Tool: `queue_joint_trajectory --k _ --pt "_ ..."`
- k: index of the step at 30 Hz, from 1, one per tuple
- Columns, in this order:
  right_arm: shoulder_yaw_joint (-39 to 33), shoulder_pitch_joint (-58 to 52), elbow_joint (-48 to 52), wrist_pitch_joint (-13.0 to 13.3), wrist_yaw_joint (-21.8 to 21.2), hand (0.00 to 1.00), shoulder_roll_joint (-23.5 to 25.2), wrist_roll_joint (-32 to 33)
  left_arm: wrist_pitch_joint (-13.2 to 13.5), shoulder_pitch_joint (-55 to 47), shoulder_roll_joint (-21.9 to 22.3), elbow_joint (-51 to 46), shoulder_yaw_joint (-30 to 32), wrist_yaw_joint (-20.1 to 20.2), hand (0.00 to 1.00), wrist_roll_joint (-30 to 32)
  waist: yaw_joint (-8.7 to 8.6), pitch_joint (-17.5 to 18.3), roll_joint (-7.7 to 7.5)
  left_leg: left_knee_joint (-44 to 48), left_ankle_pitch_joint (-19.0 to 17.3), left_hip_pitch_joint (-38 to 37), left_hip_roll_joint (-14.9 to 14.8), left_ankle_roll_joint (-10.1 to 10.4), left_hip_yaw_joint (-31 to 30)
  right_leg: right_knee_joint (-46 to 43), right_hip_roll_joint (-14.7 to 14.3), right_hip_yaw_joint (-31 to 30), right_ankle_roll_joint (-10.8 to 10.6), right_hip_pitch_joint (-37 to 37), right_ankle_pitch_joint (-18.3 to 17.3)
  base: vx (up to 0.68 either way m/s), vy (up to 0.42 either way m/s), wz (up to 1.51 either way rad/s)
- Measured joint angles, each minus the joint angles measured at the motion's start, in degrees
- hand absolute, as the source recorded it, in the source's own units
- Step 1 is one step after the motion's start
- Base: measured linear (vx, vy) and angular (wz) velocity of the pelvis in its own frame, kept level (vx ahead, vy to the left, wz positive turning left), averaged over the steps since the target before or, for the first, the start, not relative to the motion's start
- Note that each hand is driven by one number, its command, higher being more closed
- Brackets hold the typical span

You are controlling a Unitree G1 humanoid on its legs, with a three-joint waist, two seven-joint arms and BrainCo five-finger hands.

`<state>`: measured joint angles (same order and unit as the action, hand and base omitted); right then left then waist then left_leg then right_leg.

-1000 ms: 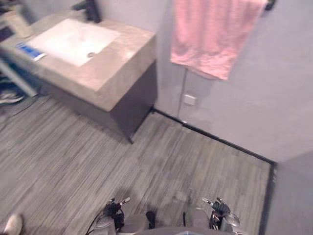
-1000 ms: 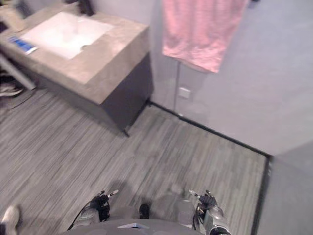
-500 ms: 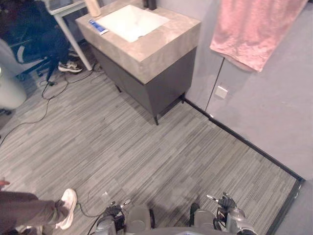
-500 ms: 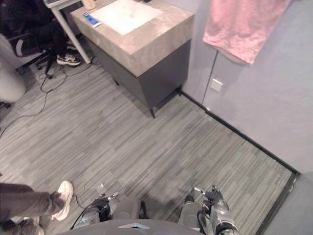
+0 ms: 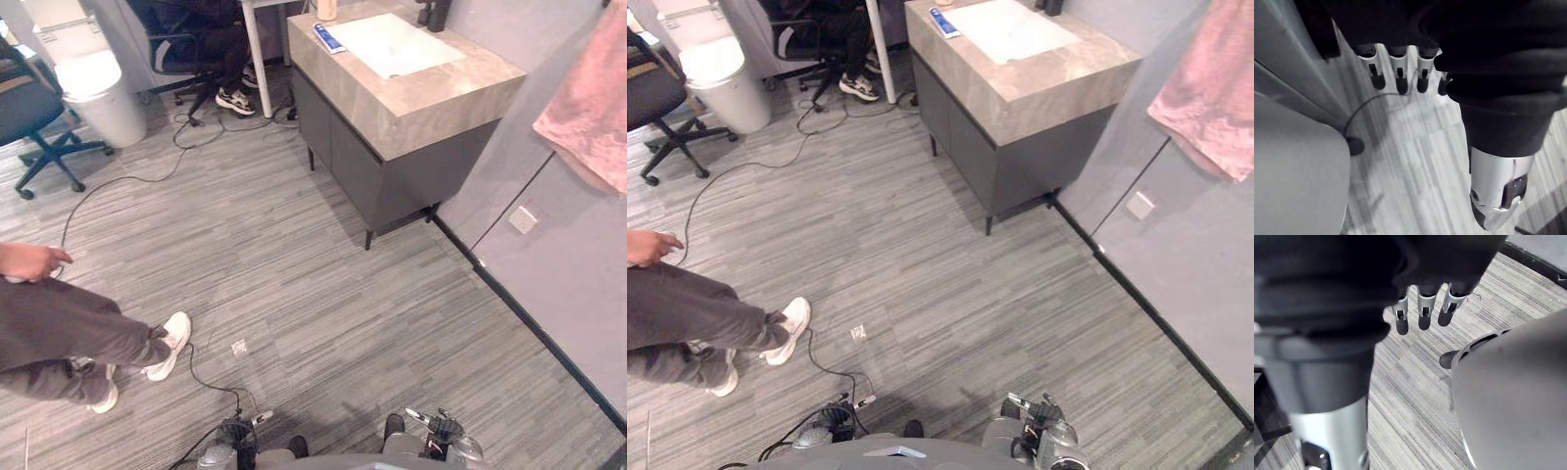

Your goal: Organize washtable

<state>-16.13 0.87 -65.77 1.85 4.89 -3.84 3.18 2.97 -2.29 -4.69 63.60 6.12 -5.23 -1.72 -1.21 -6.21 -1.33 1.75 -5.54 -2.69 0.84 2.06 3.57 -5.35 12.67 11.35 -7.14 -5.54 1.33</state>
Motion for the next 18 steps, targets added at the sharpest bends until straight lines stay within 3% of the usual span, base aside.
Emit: queue_joint_trajectory --k 4,14,15,18 --pt "0.3 0.2 -0.7 0.0 -0.9 0.0 0.0 -3.4 0.0 0.2 -0.2 0.5 0.1 0.8 0.0 0.0 0.24 0.3 -0.35 0.1 0.0 -0.5 -0.4 0.0 -0.9 0.7 -0.5 0.7 0.1 1.3 0.0 0.0 -0.026 0.07" --pt "0.6 0.8 -2.4 -0.1 -1.1 0.0 0.5 -3.7 0.0 0.6 -0.4 1.2 3.0 0.7 0.0 -2.4 1.75 1.2 -1.91 -0.2 -0.4 -0.2 -0.1 -0.6 -2.4 1.8 -0.3 2.0 0.8 2.6 -0.5 0.03 0.002 0.06" --pt "0.6 0.9 -2.4 -0.1 -1.1 0.0 0.5 -3.7 0.0 0.7 -0.4 1.2 3.0 0.6 0.0 -2.5 1.79 1.2 -1.96 0.2 -0.7 -0.2 0.0 -0.8 -2.8 1.4 -0.2 2.3 1.0 2.8 -1.0 0.06 0.01 0.34" --pt "-0.2 0.7 -2.3 -0.1 -1.0 0.0 0.6 -3.0 0.0 1.6 -0.3 1.5 3.1 0.5 0.0 -2.3 1.85 0.7 -2.82 5.3 -4.4 0.5 1.6 -1.9 -5.7 -6.8 2.9 4.8 -0.5 2.7 -6.9 0.1 0.028 0.55"
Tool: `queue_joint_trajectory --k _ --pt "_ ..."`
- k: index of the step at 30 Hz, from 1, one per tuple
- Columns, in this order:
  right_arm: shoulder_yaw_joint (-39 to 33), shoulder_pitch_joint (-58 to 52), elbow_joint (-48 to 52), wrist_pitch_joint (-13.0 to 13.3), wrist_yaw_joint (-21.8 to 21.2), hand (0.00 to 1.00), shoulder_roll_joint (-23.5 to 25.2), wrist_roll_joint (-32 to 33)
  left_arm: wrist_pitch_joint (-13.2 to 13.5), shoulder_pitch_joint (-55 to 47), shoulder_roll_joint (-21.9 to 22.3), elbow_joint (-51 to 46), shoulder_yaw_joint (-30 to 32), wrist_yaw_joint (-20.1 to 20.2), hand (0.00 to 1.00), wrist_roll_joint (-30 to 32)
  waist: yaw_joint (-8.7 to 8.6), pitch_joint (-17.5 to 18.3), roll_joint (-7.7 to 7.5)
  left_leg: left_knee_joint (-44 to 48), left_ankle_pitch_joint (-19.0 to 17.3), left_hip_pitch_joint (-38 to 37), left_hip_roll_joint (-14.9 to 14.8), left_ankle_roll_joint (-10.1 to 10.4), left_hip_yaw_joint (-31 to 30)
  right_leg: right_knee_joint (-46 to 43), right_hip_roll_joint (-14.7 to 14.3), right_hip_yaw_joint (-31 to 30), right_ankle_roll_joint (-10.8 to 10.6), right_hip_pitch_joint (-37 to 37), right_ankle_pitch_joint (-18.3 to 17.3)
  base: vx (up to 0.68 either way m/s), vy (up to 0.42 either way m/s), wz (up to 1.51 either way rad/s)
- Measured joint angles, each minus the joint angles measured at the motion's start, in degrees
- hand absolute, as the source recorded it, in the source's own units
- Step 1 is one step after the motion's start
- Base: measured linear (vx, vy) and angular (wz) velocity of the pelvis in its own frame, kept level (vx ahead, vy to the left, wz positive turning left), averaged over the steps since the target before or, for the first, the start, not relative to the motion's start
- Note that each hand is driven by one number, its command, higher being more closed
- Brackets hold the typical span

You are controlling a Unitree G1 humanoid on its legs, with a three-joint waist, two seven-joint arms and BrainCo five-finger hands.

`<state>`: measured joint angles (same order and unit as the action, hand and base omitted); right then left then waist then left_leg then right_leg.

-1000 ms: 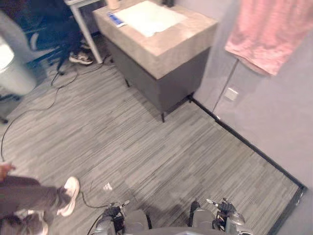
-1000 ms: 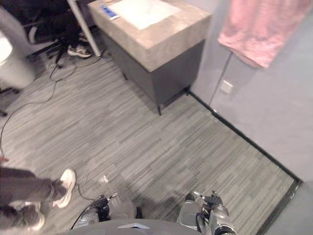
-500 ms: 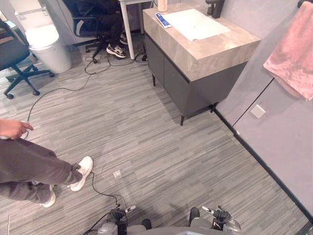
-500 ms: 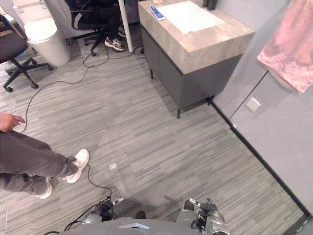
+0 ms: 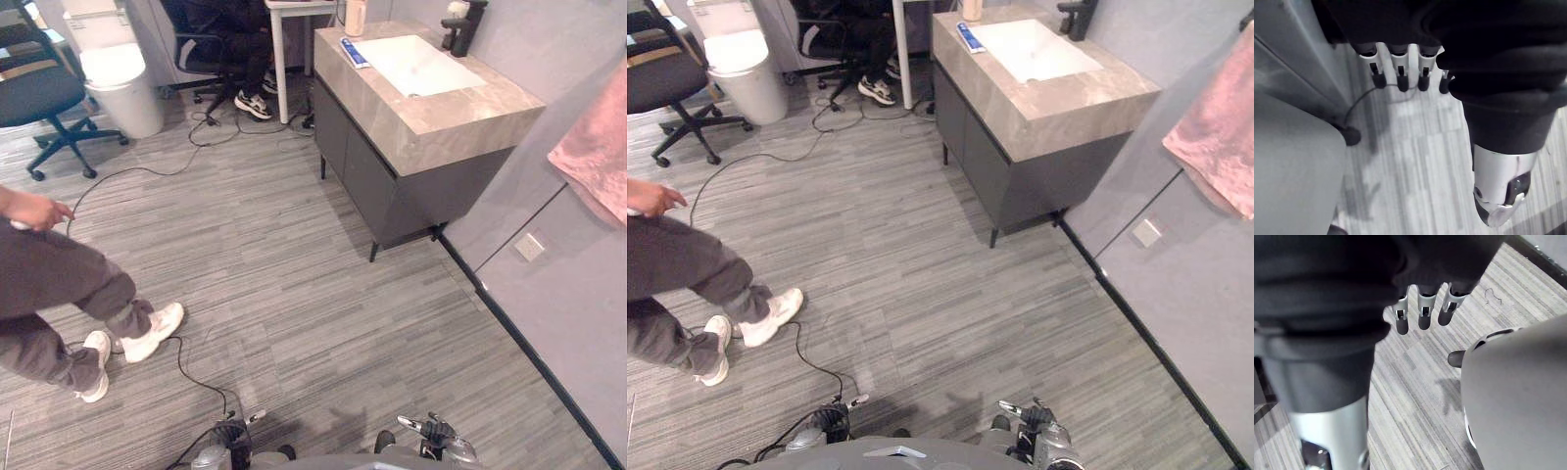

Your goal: Organize washtable

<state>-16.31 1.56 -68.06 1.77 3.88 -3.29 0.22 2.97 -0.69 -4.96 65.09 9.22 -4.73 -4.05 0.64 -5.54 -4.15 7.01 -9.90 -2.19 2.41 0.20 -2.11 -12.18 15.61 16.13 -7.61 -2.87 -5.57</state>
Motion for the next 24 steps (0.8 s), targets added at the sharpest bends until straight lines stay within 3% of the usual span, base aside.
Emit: queue_joint_trajectory --k 1,2,3,5,6,8,9,11,12,13,14,15,17,18,19,20,21,22,23,24 --pt "-0.6 -0.5 0.1 0.1 0.1 0.0 0.0 1.0 0.1 0.3 0.4 0.1 0.2 -0.2 0.0 0.0 0.0 -0.1 0.24 2.3 -2.0 0.0 0.8 -0.5 -1.5 -5.3 1.8 0.5 -0.6 -0.1 -1.8 0.1 0.061 0.72" --pt "-2.0 -0.8 0.6 0.1 0.0 0.0 -0.1 1.3 0.2 0.5 1.2 -0.1 0.3 -0.4 0.0 -0.1 0.04 -0.4 0.9 4.2 -3.7 -0.1 1.2 -1.6 -3.2 -13.5 3.0 -0.5 0.3 -2.5 -2.1 0.07 0.08 0.74" --pt "-2.1 -0.7 0.8 0.2 0.1 0.0 -0.1 1.4 0.5 0.7 1.5 -0.2 0.3 -0.4 0.0 -0.1 0.01 -0.5 1.06 5.2 -4.2 0.0 1.2 -1.3 -3.9 -17.7 3.3 -1.7 2.2 -4.0 -1.8 0.01 0.113 0.74" --pt "-2.4 -0.5 1.7 0.2 0.1 0.0 0.0 1.5 0.9 1.4 2.5 -1.7 1.8 -0.1 0.0 -1.3 0.07 -1.4 1.26 6.1 -5.6 -1.7 0.8 -2.5 -6.6 -33.5 3.7 -6.5 10.5 -11.2 3.4 -0.03 0.083 0.58" --pt "-2.4 -0.6 2.9 0.5 0.1 0.0 0.1 1.5 0.7 1.7 3.0 -2.3 2.2 -0.1 0.0 -2.4 0.26 -1.8 1.57 6.2 -7.2 -2.3 -0.1 -3.2 -7.2 -38.3 1.4 -8.9 7.4 -14.8 0.6 -0.04 -0.021 0.23" --pt "-2.5 -0.5 3.1 0.7 -0.1 0.0 0.3 1.7 0.0 1.7 2.3 -2.1 2.3 -0.1 0.0 -2.4 0.27 -1.9 1.63 6.8 -8.5 -2.4 -1.7 -3.0 -7.7 -36.9 -2.8 -9.5 6.0 -16.9 -3.5 0.11 -0.121 0.19" --pt "-3.1 -0.1 2.8 0.7 0.0 0.0 0.5 2.9 -0.1 2.4 1.1 -1.6 2.3 -0.2 0.0 -2.4 0.06 -2.9 0.71 5.5 -9.4 -3.0 -3.5 -2.2 -9.5 -24.9 -8.1 -9.2 4.7 -18.2 -4.1 0.28 -0.196 0.48" --pt "-5.1 0.0 1.9 0.2 0.2 0.0 0.7 3.2 -0.3 3.5 0.6 -1.6 1.9 -0.1 0.0 -2.4 -0.37 -4.4 -1.38 2.7 -9.6 -4.4 -3.6 -1.9 -11.9 -12.7 -8.4 -9.0 3.1 -18.8 -2.3 0.22 -0.257 0.78" --pt "-7.6 0.1 0.6 0.1 0.5 0.0 0.6 3.3 -0.3 3.8 0.8 -1.6 1.9 -0.1 0.0 -2.4 -0.87 -5.7 -1.39 0.0 -9.9 -6.6 -4.9 -1.6 -14.0 -9.6 -8.5 -8.0 4.4 -18.6 3.9 0.24 -0.296 0.73" --pt "-8.7 0.1 0.5 0.0 0.7 0.0 0.0 3.2 -0.4 4.1 0.9 -1.5 1.9 -0.1 0.0 -2.3 -1.3 -6.1 -0.29 -1.3 -10.3 -7.6 -6.5 -1.7 -15.2 -10.4 -9.7 -6.5 5.1 -18.1 2.1 0.52 -0.32 0.58" --pt "-9.8 0.0 0.5 0.1 0.8 0.0 -0.1 3.2 -0.3 3.9 1.3 -1.0 1.7 0.3 0.0 -2.3 -1.32 -6.0 0.81 -1.5 -8.3 -8.2 -8.1 -0.2 -15.4 -14.7 -10.6 -5.7 5.3 -19.0 -2.6 0.53 -0.25 0.25" --pt "-10.8 0.2 0.4 0.1 0.8 0.0 -0.1 3.2 -0.4 3.8 1.5 -0.8 1.6 0.4 0.0 -2.3 -1.36 -6.1 0.89 -0.5 -8.3 -8.3 -8.2 0.4 -15.1 -17.3 -10.7 -5.7 6.6 -19.6 -4.3 0.59 -0.298 0.09" --pt "-13.3 0.0 0.7 0.1 0.6 0.0 0.0 3.2 -0.3 3.0 2.2 -1.1 2.0 0.7 0.0 -2.2 -1.71 -5.2 2.57 8.3 -8.6 -6.4 -9.3 1.9 -14.5 -18.6 -12.7 -4.7 8.5 -17.5 -8.3 0.46 -0.259 -0.08" --pt "-13.8 -0.3 1.1 0.1 0.6 0.0 0.0 3.2 -0.3 2.8 2.7 -1.1 2.5 0.8 0.0 -2.3 -1.98 -4.9 3.43 16.1 -8.1 -3.2 -9.6 5.1 -14.3 -17.1 -13.8 -4.1 8.9 -15.3 -9.4 0.45 -0.172 0.05" --pt "-13.8 -0.8 1.2 0.2 0.6 0.0 0.1 3.3 -0.2 2.6 3.0 -1.8 3.3 1.0 0.0 -2.3 -1.93 -4.7 4.33 30.9 -4.6 2.4 -9.3 10.8 -13.9 -14.6 -15.5 -3.3 9.8 -11.6 -10.5 0.41 -0.12 0.07" --pt "-13.0 -1.1 1.9 0.1 0.6 0.0 0.1 3.3 -0.2 2.3 3.1 -2.8 3.9 1.4 0.0 -2.3 -1.52 -4.9 4.84 46.0 2.6 8.7 -9.5 14.8 -12.4 -11.9 -17.3 -3.3 11.2 -7.4 -11.3 0.31 -0.065 -0.02" --pt "-12.3 -1.0 2.9 0.2 0.6 0.0 0.3 3.4 -0.1 2.2 3.0 -3.4 4.4 1.6 0.0 -2.3 -1.12 -5.3 4.99 53.1 2.7 11.7 -9.8 14.5 -11.1 -10.9 -18.1 -3.6 11.8 -5.0 -11.8 0.18 0.048 -0.2" --pt "-10.8 -0.6 3.1 0.4 0.7 0.0 0.5 4.3 -0.1 2.1 2.2 -4.2 4.3 1.8 0.0 -2.3 -0.35 -6.1 4.39 62.2 0.2 16.7 -9.7 10.0 -7.2 -8.5 -18.8 -4.9 12.6 0.0 -12.3 0.07 0.133 -0.28" --pt "-9.8 0.5 3.5 0.6 0.9 0.0 1.1 5.5 0.0 2.1 1.6 -5.0 4.4 1.9 0.0 -2.5 0.39 -6.5 3.5 65.6 -2.4 21.7 -9.4 5.8 -3.0 -5.6 -18.6 -6.4 12.7 4.6 -12.3 0.01 0.166 -0.23" --pt "-9.3 0.7 3.7 0.6 1.1 0.0 1.2 5.5 0.2 2.1 1.3 -5.6 4.4 1.8 0.0 -2.5 0.73 -6.6 3.13 65.2 -3.3 24.0 -9.2 4.4 -1.1 -4.0 -18.1 -6.8 12.7 6.8 -12.3 -0.09 0.169 -0.2"
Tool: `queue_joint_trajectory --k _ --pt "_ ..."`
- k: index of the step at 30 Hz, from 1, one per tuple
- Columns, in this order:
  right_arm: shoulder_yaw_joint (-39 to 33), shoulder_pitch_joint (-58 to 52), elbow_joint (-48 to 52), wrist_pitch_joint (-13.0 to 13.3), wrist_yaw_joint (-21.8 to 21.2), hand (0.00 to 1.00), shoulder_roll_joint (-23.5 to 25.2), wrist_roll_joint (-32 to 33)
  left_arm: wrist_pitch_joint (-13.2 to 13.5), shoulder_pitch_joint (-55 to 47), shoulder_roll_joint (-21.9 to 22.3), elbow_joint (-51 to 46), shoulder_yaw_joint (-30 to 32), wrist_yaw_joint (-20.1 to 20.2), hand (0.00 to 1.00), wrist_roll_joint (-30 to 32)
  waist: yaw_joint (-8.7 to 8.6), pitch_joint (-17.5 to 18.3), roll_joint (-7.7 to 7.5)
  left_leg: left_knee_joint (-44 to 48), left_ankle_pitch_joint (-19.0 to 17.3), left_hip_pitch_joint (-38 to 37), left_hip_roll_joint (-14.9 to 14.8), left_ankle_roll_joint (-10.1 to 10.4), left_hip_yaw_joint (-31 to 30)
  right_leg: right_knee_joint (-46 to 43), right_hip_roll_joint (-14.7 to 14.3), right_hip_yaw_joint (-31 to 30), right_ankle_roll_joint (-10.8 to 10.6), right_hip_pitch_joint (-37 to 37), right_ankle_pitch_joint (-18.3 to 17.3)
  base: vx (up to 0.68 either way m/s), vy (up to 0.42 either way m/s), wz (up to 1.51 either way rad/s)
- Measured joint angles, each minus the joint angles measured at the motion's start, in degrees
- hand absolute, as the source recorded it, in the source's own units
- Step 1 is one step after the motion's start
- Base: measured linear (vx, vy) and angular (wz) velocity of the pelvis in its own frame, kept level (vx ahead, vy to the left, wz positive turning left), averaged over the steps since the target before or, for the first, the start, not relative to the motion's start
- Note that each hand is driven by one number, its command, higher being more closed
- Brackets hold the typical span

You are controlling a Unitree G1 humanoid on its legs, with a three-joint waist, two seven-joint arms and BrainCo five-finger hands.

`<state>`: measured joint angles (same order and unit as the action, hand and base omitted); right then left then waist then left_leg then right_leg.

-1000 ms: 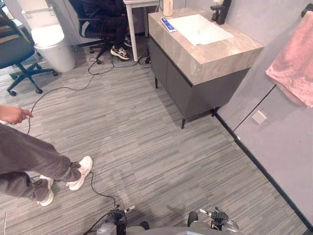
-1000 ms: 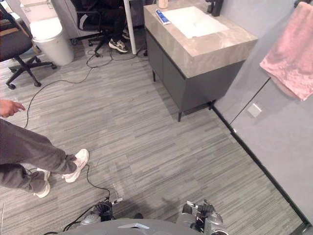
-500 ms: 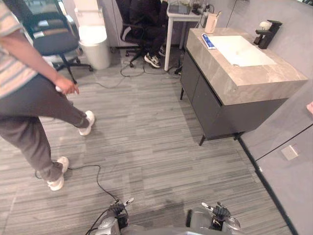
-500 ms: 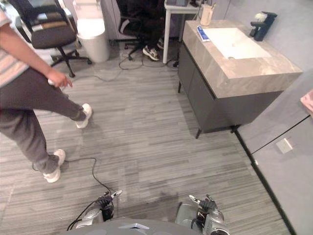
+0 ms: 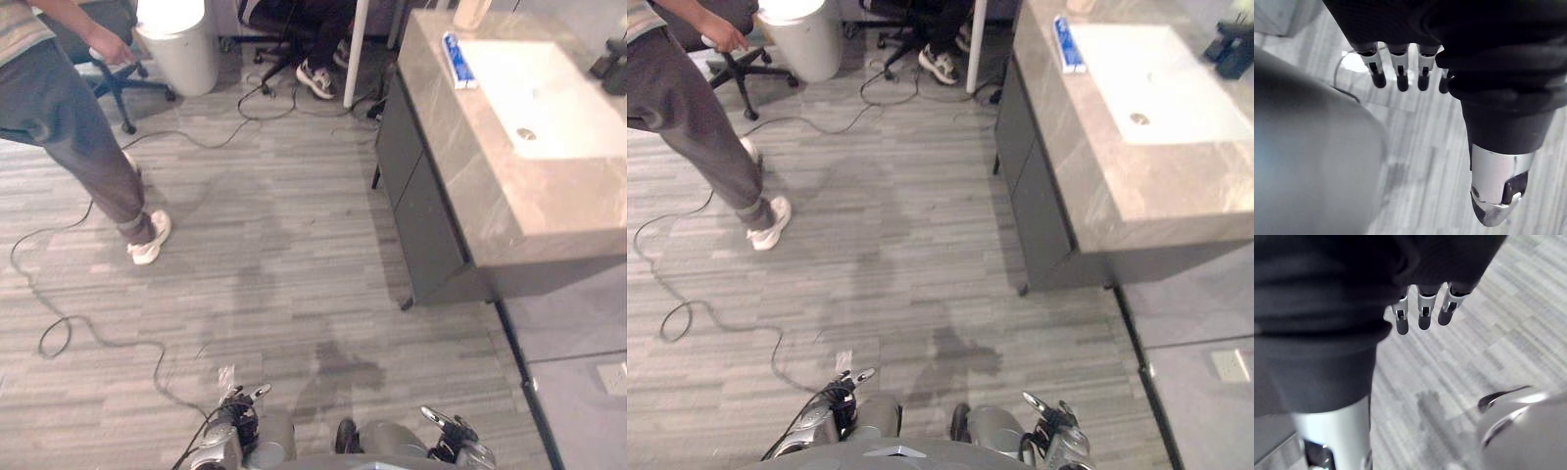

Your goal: Organize washtable

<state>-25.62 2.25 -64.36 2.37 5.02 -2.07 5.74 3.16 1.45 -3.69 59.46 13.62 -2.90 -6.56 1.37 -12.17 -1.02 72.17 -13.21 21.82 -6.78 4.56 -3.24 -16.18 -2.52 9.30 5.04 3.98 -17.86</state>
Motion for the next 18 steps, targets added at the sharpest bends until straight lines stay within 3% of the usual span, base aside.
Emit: queue_joint_trajectory --k 1,4,5,6,7,8,9,10,11,12,13,14,15,17,18 --pt "0.8 0.0 1.2 0.0 0.2 0.0 0.0 0.0 0.6 0.1 0.2 -1.7 0.0 0.0 0.0 -0.7 0.99 -0.1 -0.57 -4.2 -1.5 4.5 0.7 -2.1 3.4 2.8 1.4 -0.8 0.0 4.0 0.0 -0.09 0.135 -0.32" --pt "4.0 1.0 4.2 0.1 0.3 0.0 -0.2 0.1 1.6 0.1 1.4 -3.1 0.4 -0.2 0.0 -1.7 2.44 -0.2 0.61 -28.2 -0.5 10.5 0.7 -2.1 6.9 4.4 3.8 -2.7 -0.1 9.1 0.0 0.27 0.131 -0.47" --pt "5.1 0.8 5.3 0.2 0.3 0.0 -0.2 0.0 1.6 -0.3 1.8 -2.9 1.3 -0.4 0.0 -1.7 2.75 0.2 1.17 -40.1 2.9 10.5 0.7 -1.1 7.0 4.9 4.5 -3.7 -0.2 10.9 -0.1 0.56 0.189 -0.66" --pt "5.4 0.2 5.7 1.0 0.1 0.0 -0.3 0.0 1.7 -1.1 2.7 -2.6 2.1 -0.5 0.0 -2.0 3.87 1.0 2.63 -50.1 8.2 10.4 0.7 1.8 4.4 5.0 3.8 -6.2 -0.3 13.1 -0.1 0.65 0.259 -0.62" --pt "5.4 0.4 3.7 1.2 0.1 0.0 0.4 0.0 1.9 -1.4 2.7 -2.3 2.2 -1.2 0.0 -2.0 4.48 2.0 2.34 -47.4 14.9 9.8 2.2 0.0 3.9 4.2 5.1 -9.6 0.2 14.8 0.8 0.6 0.247 -0.38" --pt "5.4 0.8 2.7 1.0 0.1 0.0 1.1 0.0 1.9 -1.4 2.1 -2.1 2.6 -1.4 0.0 -2.0 4.24 2.4 0.95 -46.8 15.2 9.8 3.4 -1.4 4.2 3.0 6.0 -11.0 0.3 14.5 2.3 0.8 0.302 -0.07" --pt "5.3 1.2 1.4 0.9 -0.1 0.0 2.1 -0.1 2.0 -1.4 1.4 -1.1 5.1 -1.7 0.0 -2.7 4.12 3.6 -1.99 -44.9 13.2 9.3 5.0 -5.5 6.0 -3.0 8.4 -14.1 -4.3 11.1 8.4 0.64 0.209 0.01" --pt "5.2 1.2 1.3 0.9 -0.1 0.0 2.4 -0.2 2.0 -1.6 1.0 -0.6 5.9 -1.9 0.0 -3.2 4.44 4.0 -3.23 -44.9 11.8 8.1 5.8 -6.2 6.8 -6.7 9.0 -15.6 -6.2 9.6 11.3 0.7 0.198 -0.08" --pt "4.6 1.1 1.2 0.9 -0.1 0.0 2.8 -0.2 1.8 -1.8 0.2 0.6 6.9 -2.1 0.0 -3.3 4.29 3.9 -4.68 -45.8 10.0 4.9 7.2 -7.2 7.9 -13.3 9.3 -17.4 -8.7 7.4 17.5 0.51 0.136 -0.06" --pt "3.8 1.0 0.6 1.1 -0.3 0.0 2.8 -0.4 1.3 -2.0 -0.9 2.5 6.6 -2.2 0.0 -3.1 3.6 3.7 -5.01 -47.8 7.9 -0.7 8.4 -8.5 8.3 -23.4 8.9 -19.9 -16.4 3.6 30.4 0.5 0.144 -0.05" --pt "3.5 0.4 0.7 1.0 -1.0 0.0 2.6 -1.0 0.3 -2.3 -1.2 3.6 6.5 -2.1 0.0 -2.7 3.2 3.5 -4.7 -50.0 7.0 -6.6 9.2 -9.2 8.6 -35.6 8.6 -20.2 -20.7 -0.9 32.3 0.35 0.109 -0.01" --pt "3.5 -0.2 0.7 1.1 -1.3 0.0 2.5 -1.5 0.1 -2.9 -1.3 3.4 6.1 -2.1 0.0 -2.2 2.78 3.4 -4.5 -51.3 7.0 -9.6 9.6 -9.2 8.4 -40.6 9.0 -18.8 -20.9 -3.2 31.5 0.22 0.029 0.03" --pt "3.5 -1.0 0.9 1.1 -1.6 0.0 2.3 -2.1 -0.2 -3.6 -1.2 3.2 5.0 -2.0 0.0 -1.5 2.09 3.1 -3.4 -53.4 7.0 -14.4 9.7 -9.3 7.8 -46.0 9.1 -15.9 -19.2 -5.9 28.2 0.11 -0.027 0.07" --pt "3.0 -3.2 1.5 0.9 -2.3 0.0 1.0 -2.5 -0.4 -3.8 -1.0 2.9 1.3 -1.3 0.0 -0.6 1.63 3.8 -1.14 -60.5 7.0 -23.8 9.5 -9.3 6.7 -48.7 10.1 -10.2 -12.6 -14.6 17.1 0.03 -0.022 0.1" --pt "2.6 -3.2 1.4 0.7 -2.3 0.0 0.7 -2.5 -0.4 -3.6 -0.9 2.9 0.7 -1.2 0.0 -0.5 1.37 3.8 -1.08 -62.3 7.0 -25.9 9.5 -9.3 6.3 -46.5 10.3 -9.2 -11.0 -16.2 14.5 0.07 -0.004 0.32"
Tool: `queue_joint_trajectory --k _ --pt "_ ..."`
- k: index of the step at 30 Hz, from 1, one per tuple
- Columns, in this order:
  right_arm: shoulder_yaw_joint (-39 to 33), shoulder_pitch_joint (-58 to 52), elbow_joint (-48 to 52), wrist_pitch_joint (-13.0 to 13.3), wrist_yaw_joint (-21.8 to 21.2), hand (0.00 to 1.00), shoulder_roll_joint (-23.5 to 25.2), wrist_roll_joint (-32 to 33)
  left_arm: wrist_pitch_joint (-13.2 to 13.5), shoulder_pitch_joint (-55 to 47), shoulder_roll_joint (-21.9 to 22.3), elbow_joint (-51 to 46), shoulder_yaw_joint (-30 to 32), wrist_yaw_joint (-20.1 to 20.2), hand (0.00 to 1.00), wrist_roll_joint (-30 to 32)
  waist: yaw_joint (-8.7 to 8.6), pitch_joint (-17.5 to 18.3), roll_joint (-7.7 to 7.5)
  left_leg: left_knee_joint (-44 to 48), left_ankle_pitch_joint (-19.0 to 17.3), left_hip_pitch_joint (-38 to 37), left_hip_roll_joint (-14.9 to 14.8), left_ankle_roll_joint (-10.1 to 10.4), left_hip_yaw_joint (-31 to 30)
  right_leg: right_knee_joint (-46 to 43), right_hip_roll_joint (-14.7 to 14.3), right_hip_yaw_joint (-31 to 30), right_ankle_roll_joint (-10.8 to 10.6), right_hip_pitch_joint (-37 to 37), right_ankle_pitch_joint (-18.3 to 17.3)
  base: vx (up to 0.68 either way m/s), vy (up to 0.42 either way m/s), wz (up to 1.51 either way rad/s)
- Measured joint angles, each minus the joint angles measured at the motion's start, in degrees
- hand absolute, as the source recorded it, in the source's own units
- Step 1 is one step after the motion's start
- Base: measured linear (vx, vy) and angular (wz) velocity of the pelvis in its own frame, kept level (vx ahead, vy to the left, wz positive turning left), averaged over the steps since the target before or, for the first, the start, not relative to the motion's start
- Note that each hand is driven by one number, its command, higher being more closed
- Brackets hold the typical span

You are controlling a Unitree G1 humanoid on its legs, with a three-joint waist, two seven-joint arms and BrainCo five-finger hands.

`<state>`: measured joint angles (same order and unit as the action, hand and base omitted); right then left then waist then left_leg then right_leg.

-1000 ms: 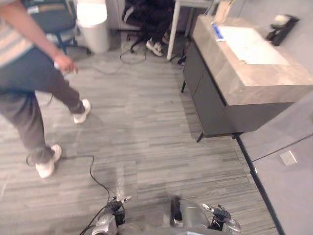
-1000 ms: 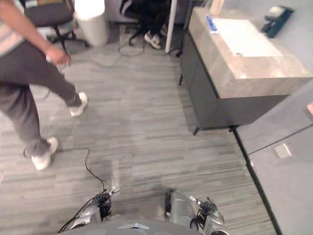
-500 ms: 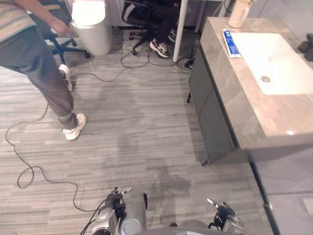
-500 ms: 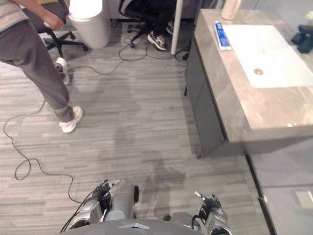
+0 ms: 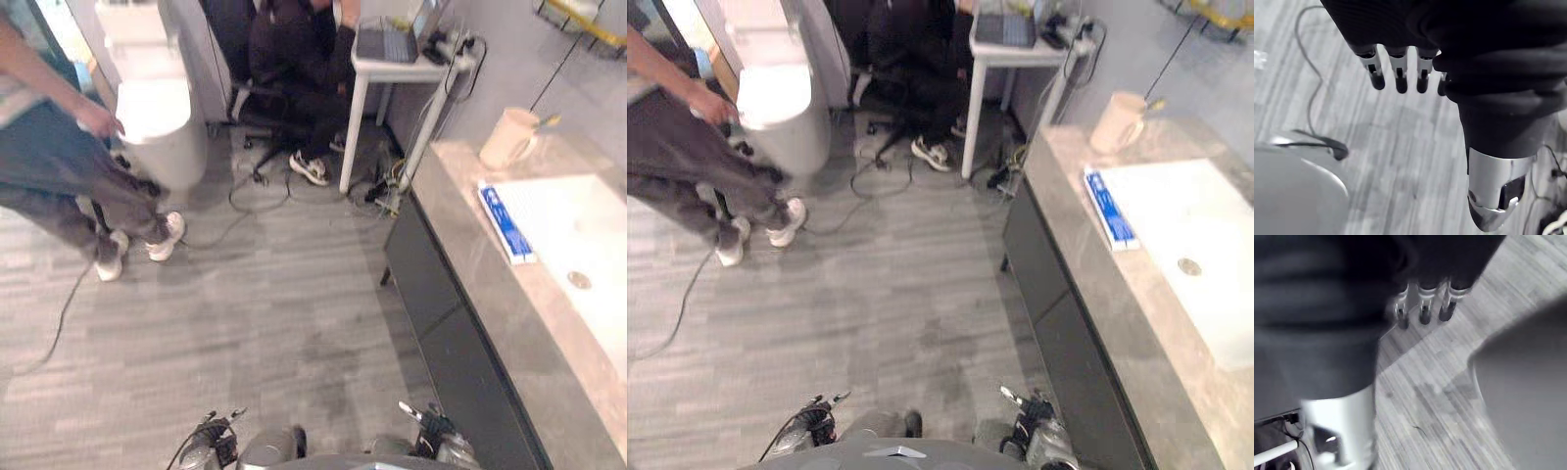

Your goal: Organize washtable

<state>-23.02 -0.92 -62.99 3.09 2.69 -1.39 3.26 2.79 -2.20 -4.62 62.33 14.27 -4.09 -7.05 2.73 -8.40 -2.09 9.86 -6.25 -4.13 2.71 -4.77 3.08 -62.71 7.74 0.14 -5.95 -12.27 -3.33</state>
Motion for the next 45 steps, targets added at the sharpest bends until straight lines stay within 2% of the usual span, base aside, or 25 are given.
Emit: queue_joint_trajectory --k 1,2,3,4,5,7,10,12,13,14,15,23,27,29,32,33,34,35,36,37,39,40,42,43,45 --pt "-1.2 -0.3 0.0 0.0 0.0 0.0 0.0 0.1 0.2 0.4 0.1 -0.4 -1.3 0.1 0.0 0.1 -0.78 0.0 -0.1 -2.7 -0.2 -2.8 -0.1 -0.2 -0.7 8.2 0.4 2.4 1.4 -2.3 -4.0 0.24 -0.005 0.51" --pt "-2.3 -0.2 0.0 0.0 0.0 0.0 0.3 0.2 0.3 0.4 0.4 -1.8 -1.8 0.2 0.0 0.1 -1.22 0.0 -0.22 -3.8 -1.0 -4.2 -0.2 0.0 -1.3 20.2 0.4 4.4 1.6 -3.5 -4.7 0.41 -0.022 0.72" --pt "-2.3 -0.2 0.0 0.0 0.2 0.0 0.2 0.1 0.4 0.3 0.5 -3.0 -3.2 0.1 0.0 0.2 -1.66 0.1 -0.27 -3.7 -3.1 -4.9 -0.4 1.2 -2.4 35.4 -0.1 6.4 1.5 -3.1 -2.4 0.38 -0.031 0.62" --pt "-2.3 -0.3 0.0 0.0 0.3 0.0 0.3 0.1 0.5 0.2 0.6 -3.6 -3.5 0.1 0.0 0.4 -1.66 0.0 -0.62 -3.7 -4.3 -5.2 -0.1 1.9 -2.8 42.6 -0.5 6.5 1.8 -2.6 2.0 0.4 -0.127 0.48" --pt "-2.1 -0.3 -0.1 0.0 0.5 0.0 0.2 0.1 0.8 0.0 1.4 -3.6 -3.6 -0.1 0.0 0.9 -1.33 0.1 -1.03 -3.0 -6.5 -6.4 -0.3 2.8 -3.9 45.4 -0.9 6.8 4.4 -2.3 4.7 0.31 -0.146 0.11" --pt "-2.1 -0.3 -0.2 0.0 0.7 0.0 -0.3 0.0 0.9 -0.2 2.8 -3.5 -3.4 -0.2 0.0 1.4 -0.48 0.7 1.26 -1.4 -6.5 -6.5 -2.1 3.1 -4.6 46.9 -2.4 6.9 5.0 -0.8 4.1 0.33 -0.176 -0.08" --pt "-2.0 -0.4 -0.7 -0.1 0.5 0.0 -1.6 0.0 1.1 -0.5 3.9 -0.9 -3.2 -0.2 0.0 2.2 -0.56 2.0 3.7 0.6 -6.0 -7.1 -3.5 3.9 -5.1 52.3 -4.8 6.8 5.4 3.4 3.9 0.3 -0.123 -0.19" --pt "-1.7 -0.7 -0.8 -0.1 0.2 0.0 -1.7 0.2 1.2 -0.3 3.7 0.3 -3.2 0.0 0.0 3.2 -0.69 2.4 3.4 3.9 -4.9 -6.8 -2.8 5.6 -5.3 54.7 -4.4 6.3 5.4 6.0 4.0 0.24 -0.004 -0.14" --pt "-1.0 -0.7 -0.8 0.0 -0.1 0.0 -1.9 1.0 1.3 -0.3 3.4 0.6 -3.3 0.2 0.0 3.2 -0.54 2.2 2.48 5.5 -6.1 -6.1 -2.5 5.4 -5.4 55.8 -3.6 6.0 5.3 7.1 4.1 0.22 0.043 -0.09" --pt "-0.1 -0.5 -1.0 0.0 -0.3 0.0 -2.0 1.9 1.4 -0.3 3.3 0.7 -3.3 0.3 0.0 3.2 -0.6 2.3 2.5 3.4 -8.3 -6.5 -2.7 5.1 -5.2 56.4 -3.2 5.9 5.2 8.1 4.1 0.11 0.037 -0.03" --pt "4.4 -0.7 -2.5 0.0 -1.6 0.0 -1.9 4.6 0.9 -0.3 1.4 2.8 -5.8 1.0 0.0 4.0 -2.2 4.9 1.97 -3.9 -4.5 -3.2 -3.6 5.3 -6.5 64.5 -3.5 6.8 2.5 11.4 7.5 0.04 0.011 0.01" --pt "3.9 -1.0 -2.9 0.0 -2.0 0.0 -1.9 4.7 0.9 -0.2 1.3 2.8 -5.8 1.1 0.0 4.1 -2.27 4.9 2.06 -3.9 -4.4 -3.7 -3.7 5.3 -6.4 64.5 -3.4 6.9 2.5 11.9 7.5 0.0 0.0 0.0" --pt "1.6 -1.0 -4.9 0.0 -3.0 0.0 -1.8 8.2 0.7 -0.2 1.1 2.8 -6.7 1.3 0.0 5.4 -2.47 4.7 2.1 -4.2 -4.3 -4.7 -3.8 5.5 -6.3 62.9 -3.3 7.1 2.5 12.3 6.3 0.0 0.001 0.04" --pt "0.2 -1.1 -5.1 -0.1 -3.7 0.0 -1.5 9.7 0.3 -0.1 0.5 2.8 -7.6 1.4 0.0 5.5 -2.79 4.7 2.07 -4.5 -4.1 -4.5 -3.9 5.7 -6.4 59.8 -3.1 7.0 2.5 10.8 4.3 -0.01 -0.025 0.12" --pt "-2.2 -1.2 -5.1 -0.1 -4.8 0.0 -0.4 13.3 -0.4 0.1 -0.3 3.0 -7.2 1.8 0.0 6.8 -3.88 4.0 1.07 -4.6 -5.3 -4.4 -4.8 6.5 -6.8 50.7 -3.3 6.8 3.8 6.7 -1.9 0.01 -0.099 0.14" --pt "-2.6 -1.3 -5.2 -0.1 -5.1 0.0 -0.3 14.2 -0.5 0.2 -0.6 2.9 -5.5 2.2 0.0 7.5 -3.94 3.5 0.75 -2.6 -7.0 -4.2 -5.6 7.3 -6.5 47.0 -4.0 6.3 4.7 5.8 -4.6 0.08 -0.184 0.02" --pt "-2.6 -2.0 -5.2 -0.1 -5.2 0.0 -0.4 14.4 -0.6 -0.3 -0.8 2.8 -3.2 2.3 0.0 7.6 -3.93 3.4 0.7 2.3 -8.8 -3.6 -6.8 8.9 -5.5 45.0 -5.8 4.3 5.6 6.3 -6.8 0.09 -0.183 0.0" --pt "-3.4 -2.2 -5.3 0.0 -5.3 0.0 -0.3 14.8 -0.8 -0.4 -1.0 2.8 -1.6 2.3 0.0 7.5 -3.89 3.0 0.3 8.3 -9.5 -1.7 -7.1 9.9 -4.8 44.3 -5.9 3.6 5.7 6.8 -7.5 -0.05 -0.162 -0.05" --pt "-5.8 -3.1 -5.1 -0.1 -5.3 0.0 -0.4 14.8 -0.7 -0.7 -0.2 2.0 3.2 2.4 0.0 7.5 -3.82 2.9 0.33 23.9 -9.6 5.6 -8.2 10.5 -2.8 41.8 -6.5 3.4 6.4 6.2 -9.4 -0.18 -0.111 -0.18" --pt "-7.6 -4.0 -4.9 -0.1 -5.3 0.0 -0.9 14.8 -0.9 -1.4 0.5 0.3 6.8 2.4 0.0 7.4 -3.26 2.3 1.21 36.7 -6.5 11.6 -10.0 9.9 -2.0 39.5 -7.9 2.7 7.0 5.9 -11.5 -0.18 -0.122 -0.33" --pt "-9.4 -4.7 -5.1 -0.3 -5.2 0.0 -0.9 14.8 -1.0 -2.6 0.6 0.1 8.1 2.3 0.0 7.4 -2.81 1.8 1.51 45.8 -2.4 15.3 -11.3 9.8 -1.9 37.9 -8.9 1.3 8.3 6.7 -12.9 0.11 -0.104 -0.55" --pt "-9.6 -5.2 -5.1 -0.9 -5.0 0.0 -1.3 14.8 -1.5 -3.9 0.6 0.9 8.1 2.2 0.0 7.3 -3.05 1.0 2.06 47.4 -5.5 16.9 -12.1 9.4 -0.4 37.8 -9.2 -0.2 8.5 7.7 -13.9 0.23 -0.092 -0.59" --pt "-11.0 -5.8 -5.5 -1.3 -4.9 0.0 -2.0 14.7 -1.4 -5.3 1.4 1.0 8.4 1.9 0.0 5.0 -3.15 -0.3 2.21 41.0 -9.4 19.4 -12.1 9.8 1.4 37.9 -8.9 -3.0 8.4 9.5 -15.6 0.17 -0.053 -0.51" --pt "-11.0 -5.7 -5.7 -1.3 -4.9 0.0 -2.0 14.7 -1.4 -5.4 1.4 0.8 8.4 1.9 0.0 4.7 -3.04 -0.3 2.2 37.6 -9.6 20.2 -12.1 9.8 1.3 37.8 -8.7 -3.5 8.4 9.4 -16.1 0.16 0.015 -0.56" --pt "-10.9 -5.2 -5.6 -1.2 -4.9 0.0 -2.1 14.7 -1.3 -5.7 1.4 0.5 8.3 1.4 0.0 4.0 -2.76 -0.2 2.08 22.7 -8.4 22.1 -11.7 11.6 -2.7 36.5 -8.5 -6.3 8.1 8.7 -18.0 0.25 0.104 -0.77"
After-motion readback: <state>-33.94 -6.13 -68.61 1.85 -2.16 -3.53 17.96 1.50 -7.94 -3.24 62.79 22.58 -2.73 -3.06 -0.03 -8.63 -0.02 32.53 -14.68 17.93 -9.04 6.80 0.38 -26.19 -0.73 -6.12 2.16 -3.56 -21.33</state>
